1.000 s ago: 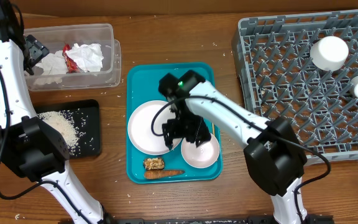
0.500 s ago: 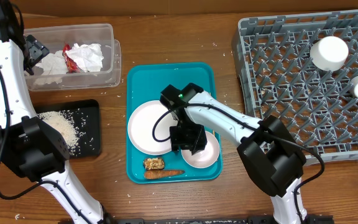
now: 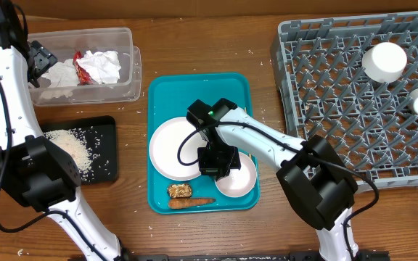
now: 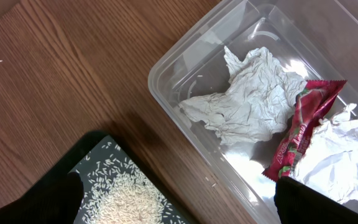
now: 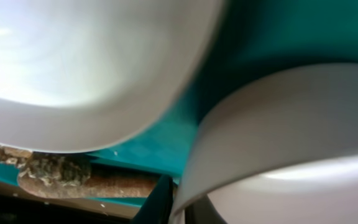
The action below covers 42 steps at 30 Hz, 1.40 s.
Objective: Sort waste into correct bins and load items into the dishwasher
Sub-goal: 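Grasp the pink-rimmed bowl rim with the right gripper and lift, then carry the bowl right and lower it inverted into the rack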
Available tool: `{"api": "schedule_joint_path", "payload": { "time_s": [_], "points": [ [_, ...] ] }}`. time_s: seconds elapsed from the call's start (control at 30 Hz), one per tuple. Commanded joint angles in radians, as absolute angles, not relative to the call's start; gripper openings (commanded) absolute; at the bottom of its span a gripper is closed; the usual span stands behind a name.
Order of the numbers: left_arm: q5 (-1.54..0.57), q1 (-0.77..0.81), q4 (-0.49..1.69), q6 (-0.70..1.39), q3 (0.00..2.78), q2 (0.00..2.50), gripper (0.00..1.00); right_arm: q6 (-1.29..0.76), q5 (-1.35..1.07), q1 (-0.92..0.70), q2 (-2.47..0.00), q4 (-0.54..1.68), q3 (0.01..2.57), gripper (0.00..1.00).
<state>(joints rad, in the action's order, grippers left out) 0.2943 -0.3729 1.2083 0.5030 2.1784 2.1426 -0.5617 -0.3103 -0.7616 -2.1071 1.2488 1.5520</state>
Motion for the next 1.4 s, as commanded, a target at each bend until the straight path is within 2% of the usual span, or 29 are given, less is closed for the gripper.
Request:
{"api": "schedule_joint_path", "payload": {
  "time_s": [0.0, 0.27, 0.57, 0.77, 0.9, 1.03, 1.23, 1.37],
  "points": [
    [0.295, -0.365, 1.208, 0.520, 2.182, 2.105, 1.00, -0.562, -0.305, -0.758, -2.102, 1.247, 1.552, 0.04],
    [0.295, -0.365, 1.208, 0.520, 2.182, 2.105, 1.00, -0.548, -0.315, -0.725, -2.098, 1.316, 1.604, 0.04],
    [0.295, -0.365, 1.208, 0.520, 2.182, 2.105, 1.00, -0.464, -0.316, -0.661, -2.058, 1.414, 1.780, 0.04],
    [0.295, -0.365, 1.208, 0.520, 2.182, 2.105, 1.00, -0.374, -0.315, -0.540, -1.984, 1.484, 1.890, 0.04],
    [0.295, -0.365, 1.208, 0.520, 2.182, 2.105, 1.00, -0.320, -0.310, -0.373, -1.905, 1.502, 1.910, 0.04],
    [0.295, -0.365, 1.208, 0.520, 2.182, 2.105, 1.00, -0.283, -0.322, -0.126, -1.839, 1.477, 1.910, 0.04],
    [0.295, -0.365, 1.208, 0.520, 2.182, 2.105, 1.00, -0.064, -0.610, 0.249, -1.824, 1.411, 1.898, 0.04],
    [0.295, -0.365, 1.208, 0.520, 2.182, 2.105, 1.00, 0.116, -0.858, 0.428, -1.825, 1.370, 1.861, 0.04]
  ]
}}
